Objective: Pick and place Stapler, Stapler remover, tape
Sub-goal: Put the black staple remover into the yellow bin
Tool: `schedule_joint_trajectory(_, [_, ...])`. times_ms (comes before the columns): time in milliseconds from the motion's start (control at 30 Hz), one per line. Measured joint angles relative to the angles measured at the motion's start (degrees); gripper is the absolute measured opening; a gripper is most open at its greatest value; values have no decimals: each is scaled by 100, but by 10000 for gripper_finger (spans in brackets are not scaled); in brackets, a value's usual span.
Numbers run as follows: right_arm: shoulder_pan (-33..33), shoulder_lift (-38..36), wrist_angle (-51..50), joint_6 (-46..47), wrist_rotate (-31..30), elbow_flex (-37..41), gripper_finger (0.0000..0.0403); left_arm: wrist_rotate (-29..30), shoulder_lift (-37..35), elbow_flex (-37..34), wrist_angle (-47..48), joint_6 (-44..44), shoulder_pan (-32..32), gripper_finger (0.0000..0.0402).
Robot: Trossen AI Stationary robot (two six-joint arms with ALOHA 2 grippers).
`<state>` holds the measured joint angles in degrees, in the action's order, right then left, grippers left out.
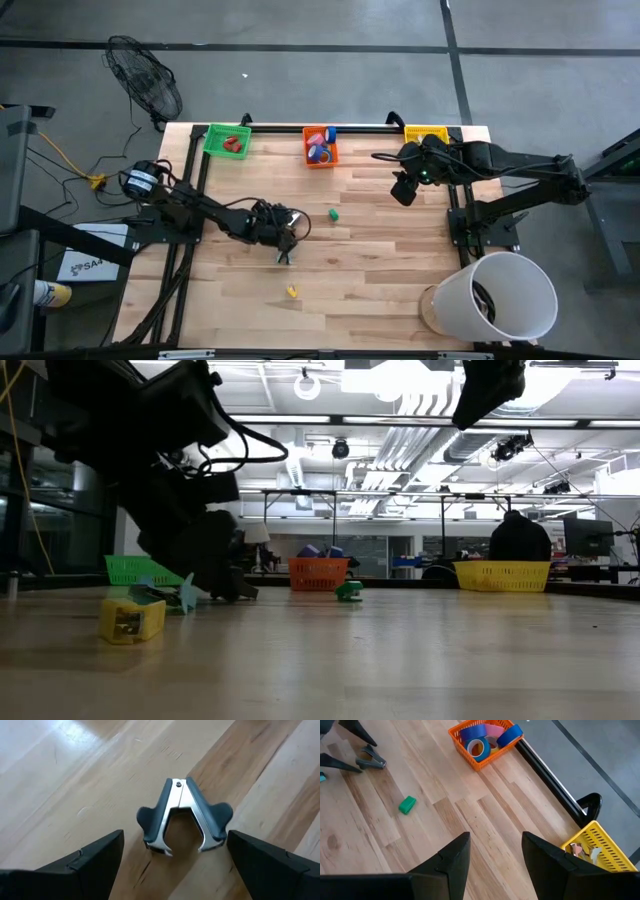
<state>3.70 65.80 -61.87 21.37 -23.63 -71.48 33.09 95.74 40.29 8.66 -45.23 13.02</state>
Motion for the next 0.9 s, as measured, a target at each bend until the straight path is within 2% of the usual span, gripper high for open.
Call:
schedule_joint_trajectory(267, [0, 0, 0, 0, 2, 0, 169, -276, 0, -1, -248, 481, -199, 351])
schedule_joint_trajectory(567, [0, 0, 0, -84, -20, 0, 169, -497, 0, -2, -269, 490, -188, 343])
schedule_joint_trajectory(700, [0, 0, 0, -85, -20, 0, 169, -559, 0, 2, -300, 490, -184, 305])
schedule_joint_trajectory(900, [0, 0, 0, -85, -20, 0, 169, -722, 4, 9, -321, 490, -181, 226])
